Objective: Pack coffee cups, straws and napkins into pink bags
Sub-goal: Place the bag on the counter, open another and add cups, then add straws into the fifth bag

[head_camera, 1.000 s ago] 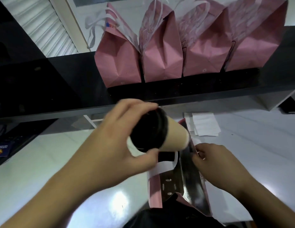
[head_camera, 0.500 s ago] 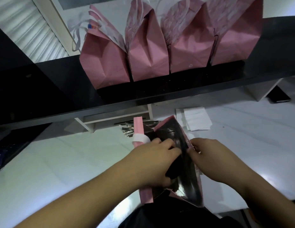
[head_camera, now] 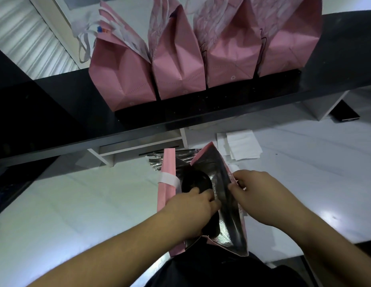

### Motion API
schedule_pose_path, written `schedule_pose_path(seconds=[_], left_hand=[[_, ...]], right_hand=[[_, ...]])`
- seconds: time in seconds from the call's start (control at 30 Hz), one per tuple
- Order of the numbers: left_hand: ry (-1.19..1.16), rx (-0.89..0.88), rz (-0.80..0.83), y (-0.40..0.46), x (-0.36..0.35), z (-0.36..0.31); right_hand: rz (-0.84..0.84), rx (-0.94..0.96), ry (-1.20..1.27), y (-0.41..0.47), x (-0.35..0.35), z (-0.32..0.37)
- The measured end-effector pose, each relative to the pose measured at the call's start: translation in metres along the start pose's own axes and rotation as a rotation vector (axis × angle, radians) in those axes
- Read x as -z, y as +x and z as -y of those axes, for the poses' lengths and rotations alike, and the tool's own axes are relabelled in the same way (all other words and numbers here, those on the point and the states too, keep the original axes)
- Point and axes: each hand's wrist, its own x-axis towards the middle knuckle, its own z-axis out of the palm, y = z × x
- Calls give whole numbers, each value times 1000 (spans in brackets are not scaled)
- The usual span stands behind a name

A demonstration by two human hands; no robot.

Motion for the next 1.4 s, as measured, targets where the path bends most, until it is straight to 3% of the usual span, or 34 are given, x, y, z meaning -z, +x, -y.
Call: schedule_pose_path(seconds=[0.43, 0.7, 0.77, 0.87, 0.93, 1.0, 1.07, 1.13, 1.27, 1.4], left_hand=[[14, -132, -61, 5, -32, -2], [6, -167, -102, 4, -11, 3], [-43, -191, -245, -1, 14, 9], [-261, -149, -662, -17, 53, 29], [-539, 11, -902, -31, 65, 48], [-768, 258, -1028, -35, 59, 72], [-883, 514, -955, -25, 35, 102], [-888, 674, -755, -10, -4, 129], [-688, 654, -425, 21, -74, 152], [-622, 670, -288, 51, -101, 155]], right_hand=[[-93, -68, -96, 4, -12, 14], [-121, -108, -77, 4, -9, 14], [-133, -104, -66, 5, -9, 13], [-131, -113, -70, 6, -8, 9], [-107, -132, -75, 7, -4, 6], [-86, -155, -76, 7, 0, 4], [-85, -177, -90, 9, 4, 4], [-93, -187, -112, 11, 4, 1], [-83, -166, -122, 12, 1, -1], [-96, -155, -166, 11, 2, 3]])
